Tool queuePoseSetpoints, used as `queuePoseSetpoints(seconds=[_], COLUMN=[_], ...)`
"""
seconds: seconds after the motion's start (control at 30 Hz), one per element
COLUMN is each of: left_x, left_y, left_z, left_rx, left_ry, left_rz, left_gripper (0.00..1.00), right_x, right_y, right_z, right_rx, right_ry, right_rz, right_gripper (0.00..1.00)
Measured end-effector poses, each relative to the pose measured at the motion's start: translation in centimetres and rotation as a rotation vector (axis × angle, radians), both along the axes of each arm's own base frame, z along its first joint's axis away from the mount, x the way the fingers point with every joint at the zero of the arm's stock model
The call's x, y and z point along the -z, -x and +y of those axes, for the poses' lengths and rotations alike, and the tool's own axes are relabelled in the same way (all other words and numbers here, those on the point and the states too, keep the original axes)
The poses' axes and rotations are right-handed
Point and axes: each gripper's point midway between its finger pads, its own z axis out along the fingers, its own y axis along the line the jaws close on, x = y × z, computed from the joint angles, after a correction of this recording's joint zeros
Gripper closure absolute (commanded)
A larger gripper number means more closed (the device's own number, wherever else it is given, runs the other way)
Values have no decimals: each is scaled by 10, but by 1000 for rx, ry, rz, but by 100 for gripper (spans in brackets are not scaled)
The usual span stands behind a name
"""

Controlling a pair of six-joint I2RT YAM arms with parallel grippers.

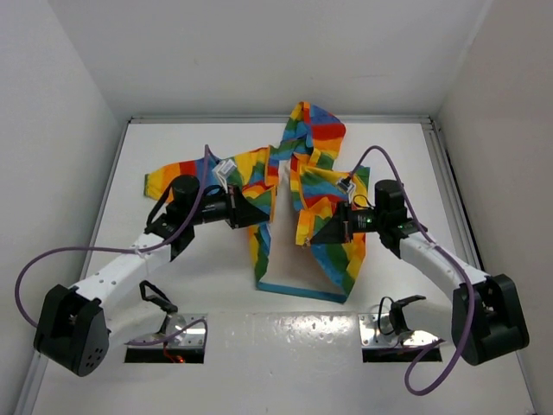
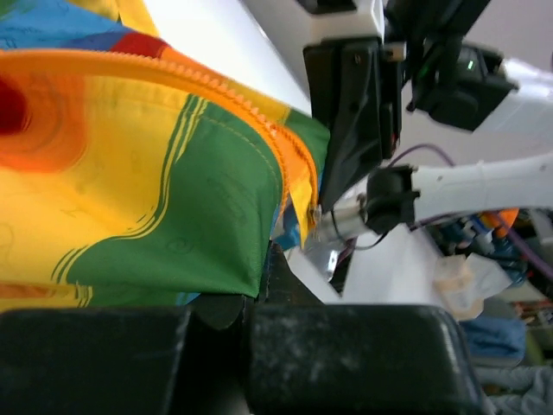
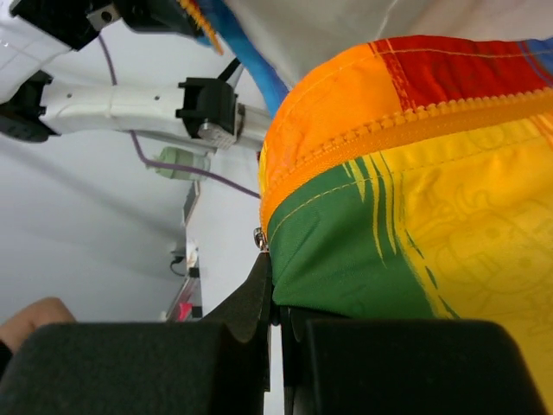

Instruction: Zip up the jacket

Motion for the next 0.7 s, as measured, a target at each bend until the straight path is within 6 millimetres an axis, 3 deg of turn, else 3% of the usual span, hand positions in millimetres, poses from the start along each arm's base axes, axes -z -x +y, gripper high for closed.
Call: queuePoseSetpoints(seconds=[0.2, 0.4, 0.7], left_x=[-6, -12, -25], left_y=[-5, 11, 19], left_z=[-18, -44, -57], left_rx=[-14, 58, 92], left_ry=[49, 75, 104], left_rz=[43, 51, 40], left_gripper=[100, 100, 100], right_x=[-11, -18, -28], right_y=[8, 11, 5], right_z=[6, 8, 11], right_rx=[-38, -50, -40], right_ry=[-37, -61, -102], right_rz=[-5, -23, -67], right_gripper=[100, 100, 100])
